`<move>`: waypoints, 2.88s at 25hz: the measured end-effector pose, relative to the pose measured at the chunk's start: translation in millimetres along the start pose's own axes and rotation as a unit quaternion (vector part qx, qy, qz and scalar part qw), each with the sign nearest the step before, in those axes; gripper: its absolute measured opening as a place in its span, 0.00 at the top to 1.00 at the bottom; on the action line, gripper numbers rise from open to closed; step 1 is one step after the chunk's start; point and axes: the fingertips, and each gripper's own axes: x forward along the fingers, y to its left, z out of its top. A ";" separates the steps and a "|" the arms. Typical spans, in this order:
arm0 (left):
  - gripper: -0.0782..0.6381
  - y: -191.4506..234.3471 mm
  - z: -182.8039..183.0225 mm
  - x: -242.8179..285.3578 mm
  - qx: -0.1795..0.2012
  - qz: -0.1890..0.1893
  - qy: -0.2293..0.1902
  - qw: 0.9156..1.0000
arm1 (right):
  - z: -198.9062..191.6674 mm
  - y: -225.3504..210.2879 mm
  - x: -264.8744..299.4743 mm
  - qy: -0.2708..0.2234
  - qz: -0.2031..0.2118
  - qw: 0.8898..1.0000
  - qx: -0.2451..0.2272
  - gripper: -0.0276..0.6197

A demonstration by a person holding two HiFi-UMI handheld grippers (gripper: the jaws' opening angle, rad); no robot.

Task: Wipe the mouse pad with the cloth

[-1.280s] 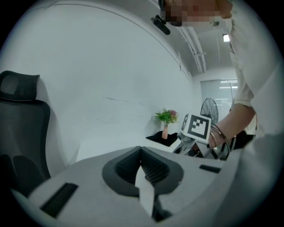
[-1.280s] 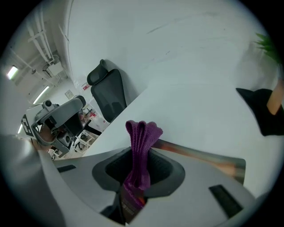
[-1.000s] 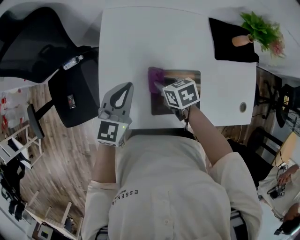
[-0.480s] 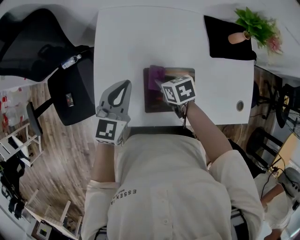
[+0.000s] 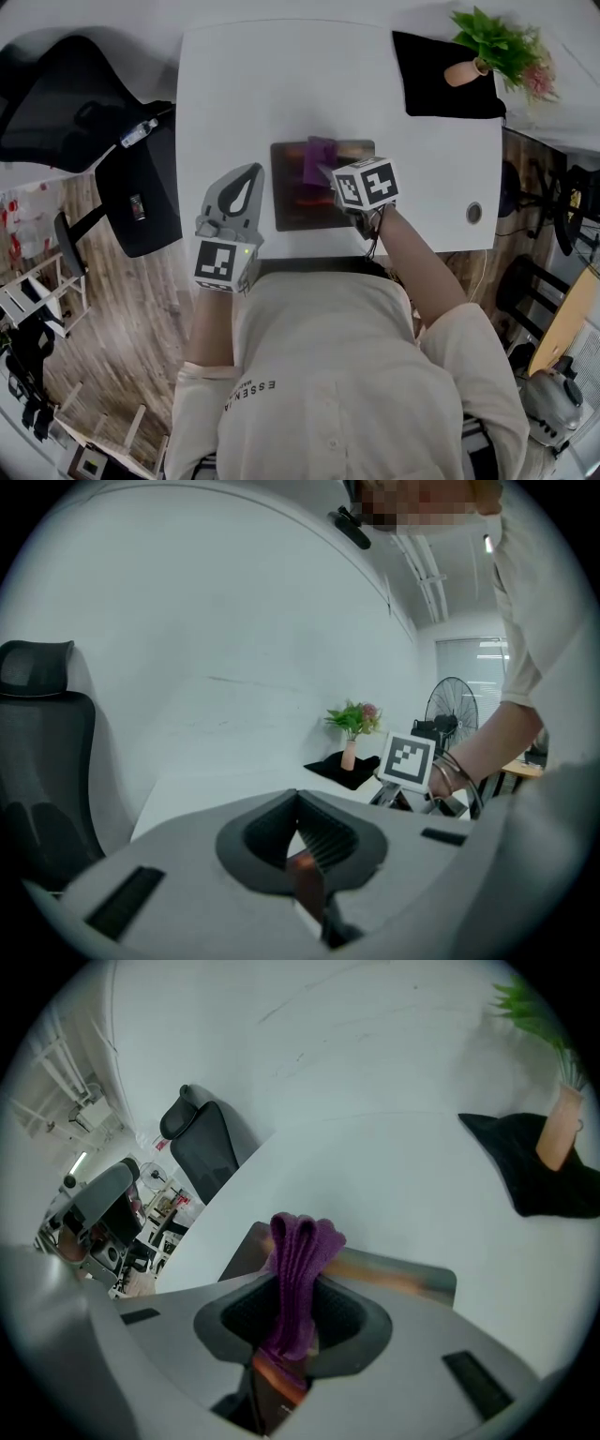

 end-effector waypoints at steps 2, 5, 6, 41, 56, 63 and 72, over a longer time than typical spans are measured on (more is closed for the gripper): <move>0.89 -4.9 0.5 4.4 0.011 -0.003 -0.002 1.000 | -2.0 -7.6 -4.1 -0.001 0.001 1.000 0.004 0.79; 0.89 -13.7 1.7 10.8 0.013 -0.003 0.002 1.000 | -6.8 -20.4 -12.2 -0.004 0.001 1.000 0.011 0.79; 0.89 -16.5 2.5 12.8 0.012 -0.002 0.002 1.000 | -8.6 -24.8 -14.9 -0.005 0.002 1.000 0.014 0.79; 0.89 -43.5 14.3 -18.6 0.027 -0.040 -0.027 0.998 | -24.4 -27.5 -91.0 -0.057 -0.046 0.996 0.045 0.78; 0.89 26.8 -33.7 -98.5 0.015 -0.027 -0.003 1.000 | -46.4 124.0 3.3 0.020 0.052 0.998 0.007 0.78; 0.89 44.0 -46.7 -103.2 0.008 -0.027 0.002 1.000 | -47.7 117.1 22.3 0.046 0.026 0.999 0.007 0.78; 0.89 35.5 -39.2 -89.7 0.011 -0.020 0.000 1.000 | -54.8 103.5 24.3 0.059 0.029 0.998 0.006 0.78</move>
